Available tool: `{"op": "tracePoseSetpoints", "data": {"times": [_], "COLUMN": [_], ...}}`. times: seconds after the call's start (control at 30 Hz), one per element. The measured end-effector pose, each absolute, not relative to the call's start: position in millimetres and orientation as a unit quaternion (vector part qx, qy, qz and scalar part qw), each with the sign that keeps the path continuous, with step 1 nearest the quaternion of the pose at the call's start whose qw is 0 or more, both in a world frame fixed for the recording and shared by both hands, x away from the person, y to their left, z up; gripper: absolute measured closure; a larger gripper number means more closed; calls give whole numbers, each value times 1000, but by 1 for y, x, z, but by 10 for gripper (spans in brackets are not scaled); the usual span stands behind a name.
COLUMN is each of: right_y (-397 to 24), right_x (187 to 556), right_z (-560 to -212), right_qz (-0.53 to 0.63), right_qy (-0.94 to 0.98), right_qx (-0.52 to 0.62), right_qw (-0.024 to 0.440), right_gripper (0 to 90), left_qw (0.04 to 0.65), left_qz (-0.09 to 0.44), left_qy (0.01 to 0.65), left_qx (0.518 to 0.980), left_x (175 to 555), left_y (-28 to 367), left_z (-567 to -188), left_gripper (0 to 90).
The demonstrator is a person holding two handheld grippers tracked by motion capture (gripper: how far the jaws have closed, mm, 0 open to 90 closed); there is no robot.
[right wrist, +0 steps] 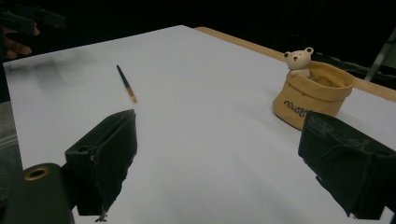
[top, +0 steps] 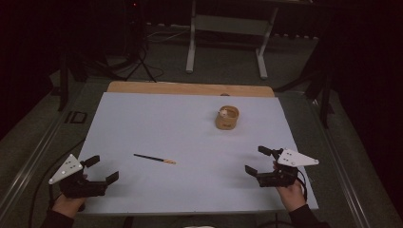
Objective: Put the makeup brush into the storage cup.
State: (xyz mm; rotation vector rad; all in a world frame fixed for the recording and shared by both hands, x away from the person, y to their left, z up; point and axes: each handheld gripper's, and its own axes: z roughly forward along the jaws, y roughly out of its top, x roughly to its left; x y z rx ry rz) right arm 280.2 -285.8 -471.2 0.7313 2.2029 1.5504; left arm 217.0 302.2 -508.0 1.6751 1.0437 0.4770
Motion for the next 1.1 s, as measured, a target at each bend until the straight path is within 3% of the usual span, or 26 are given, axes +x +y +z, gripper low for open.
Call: {"op": "tracePoseSetpoints", "data": {"times": [0.2, 0.5, 0.77, 1.1], "right_y": [-285, -285, -283, -281], "right_x": [280, 280, 279, 279], "right_z": [-471, -471, -469, -468], "right_qz": [548, 549, 551, 550], "right_qy": [777, 776, 774, 775], "right_qx": [255, 256, 256, 252], "right_qw": [173, 175, 180, 180], "right_gripper": [118, 118, 118, 118], "left_qw": [523, 504, 535, 500], "left_qz": [208, 178, 146, 138], "left_qy": [451, 451, 415, 363], "left_qx": [693, 715, 721, 774], "left_x": [217, 213, 217, 242], "left_y": [305, 297, 302, 296], "left_z": [-508, -493, -469, -443], "left_gripper": [1, 2, 1, 2]}}
